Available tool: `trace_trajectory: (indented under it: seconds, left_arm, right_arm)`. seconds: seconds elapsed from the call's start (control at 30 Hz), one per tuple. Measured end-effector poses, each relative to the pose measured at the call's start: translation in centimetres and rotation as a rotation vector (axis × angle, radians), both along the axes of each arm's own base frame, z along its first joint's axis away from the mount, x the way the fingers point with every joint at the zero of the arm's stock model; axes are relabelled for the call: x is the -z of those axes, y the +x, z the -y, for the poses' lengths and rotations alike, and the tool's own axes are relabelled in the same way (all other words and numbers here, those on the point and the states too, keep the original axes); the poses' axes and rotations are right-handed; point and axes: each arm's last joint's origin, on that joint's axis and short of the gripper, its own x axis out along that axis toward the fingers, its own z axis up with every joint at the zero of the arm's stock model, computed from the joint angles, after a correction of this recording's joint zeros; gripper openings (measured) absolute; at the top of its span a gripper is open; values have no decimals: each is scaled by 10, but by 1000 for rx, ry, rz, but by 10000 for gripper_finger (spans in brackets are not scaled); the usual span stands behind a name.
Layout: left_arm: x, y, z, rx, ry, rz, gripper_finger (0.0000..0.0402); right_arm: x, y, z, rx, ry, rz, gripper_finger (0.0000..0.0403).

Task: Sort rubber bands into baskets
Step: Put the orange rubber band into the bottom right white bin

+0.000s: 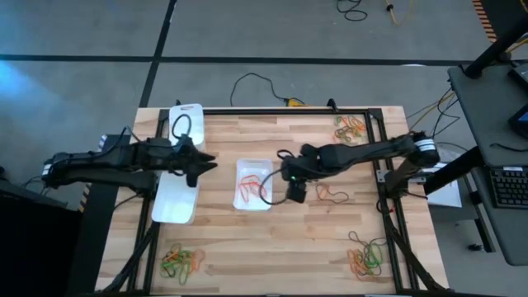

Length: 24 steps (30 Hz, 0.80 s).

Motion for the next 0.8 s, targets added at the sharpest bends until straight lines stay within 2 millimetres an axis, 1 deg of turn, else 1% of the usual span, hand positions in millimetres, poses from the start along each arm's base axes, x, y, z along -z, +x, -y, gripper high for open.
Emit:
trace_trajectory:
  seconds: [0.13,0.2,0.3,0.5,0.63,0.8]
  left_arm:
    - [0,12,-1,-2,-9,21,154]
    - [-1,17,-1,9,-8,49,154]
    - [-4,23,-1,20,7,92,154]
    - [-7,24,-1,28,15,120,154]
    - [-8,23,0,51,4,132,154]
    - [-9,22,0,62,0,137,154]
  right_arm:
    - [28,-22,3,96,103,-80,206]
    - [44,-29,7,134,158,-137,206]
    - [66,-38,12,181,203,-208,206]
    - [101,-51,23,316,256,-323,206]
    - [115,-62,25,381,297,-384,206]
    - [121,-69,25,473,312,-403,206]
